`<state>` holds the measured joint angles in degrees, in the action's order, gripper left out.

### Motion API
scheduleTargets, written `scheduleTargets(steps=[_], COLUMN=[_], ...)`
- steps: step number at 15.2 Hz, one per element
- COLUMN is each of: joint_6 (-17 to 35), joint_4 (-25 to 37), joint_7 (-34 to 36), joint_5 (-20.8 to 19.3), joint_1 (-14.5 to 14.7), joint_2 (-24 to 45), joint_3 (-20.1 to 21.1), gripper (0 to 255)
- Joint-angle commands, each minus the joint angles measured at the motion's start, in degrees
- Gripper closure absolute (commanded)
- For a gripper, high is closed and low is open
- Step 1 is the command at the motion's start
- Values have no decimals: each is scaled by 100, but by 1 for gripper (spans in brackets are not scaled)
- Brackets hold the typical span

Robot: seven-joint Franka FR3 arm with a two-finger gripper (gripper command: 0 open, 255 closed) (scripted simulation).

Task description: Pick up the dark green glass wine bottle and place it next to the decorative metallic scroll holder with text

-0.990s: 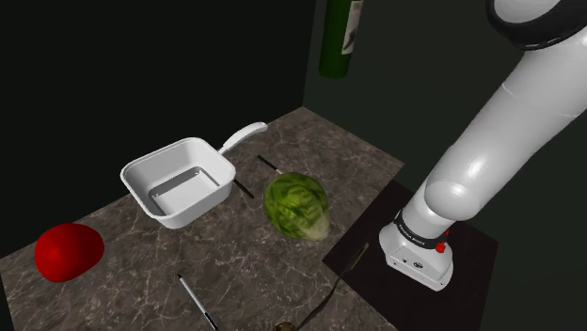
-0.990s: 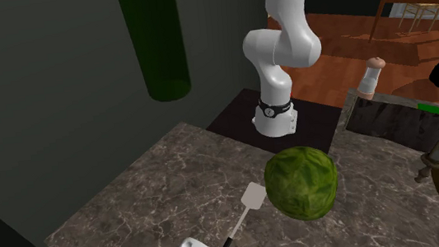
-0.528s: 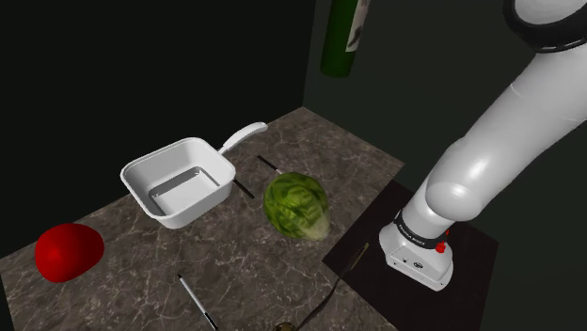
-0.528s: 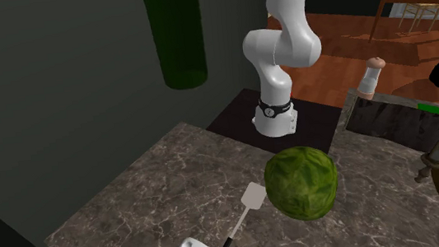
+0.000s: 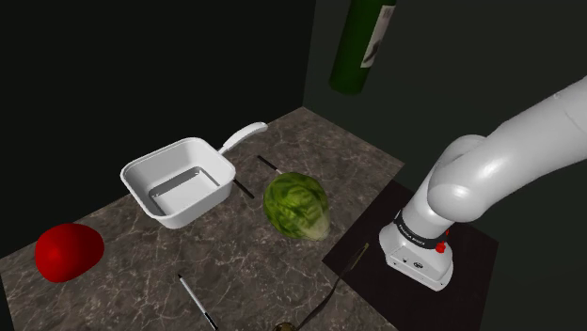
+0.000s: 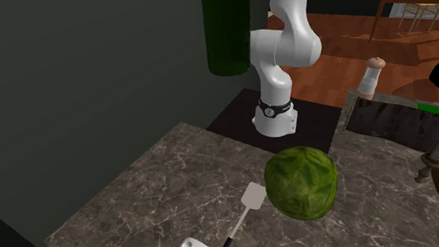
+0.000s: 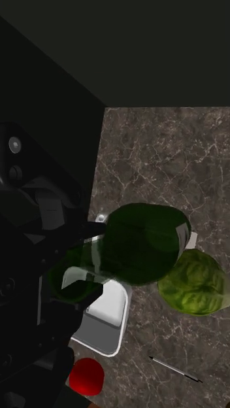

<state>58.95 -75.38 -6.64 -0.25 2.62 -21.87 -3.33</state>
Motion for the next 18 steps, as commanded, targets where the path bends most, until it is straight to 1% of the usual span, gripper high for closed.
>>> scheduleTargets(steps=[1, 5, 9, 13, 18], joint_6=[-57, -237, -473, -747, -1127], joint_4=[-308, -719, -980, -1108, -1094], joint_7=[232, 626, 1030, 1454, 2017], joint_5=[37, 176, 388, 666, 1108], joint_1=[34, 70, 88, 90, 52], joint_2=[-362, -958, -1468, -1901, -2338], joint_3=[177, 484, 790, 1099, 1488], gripper=[255, 255, 255, 255, 255])
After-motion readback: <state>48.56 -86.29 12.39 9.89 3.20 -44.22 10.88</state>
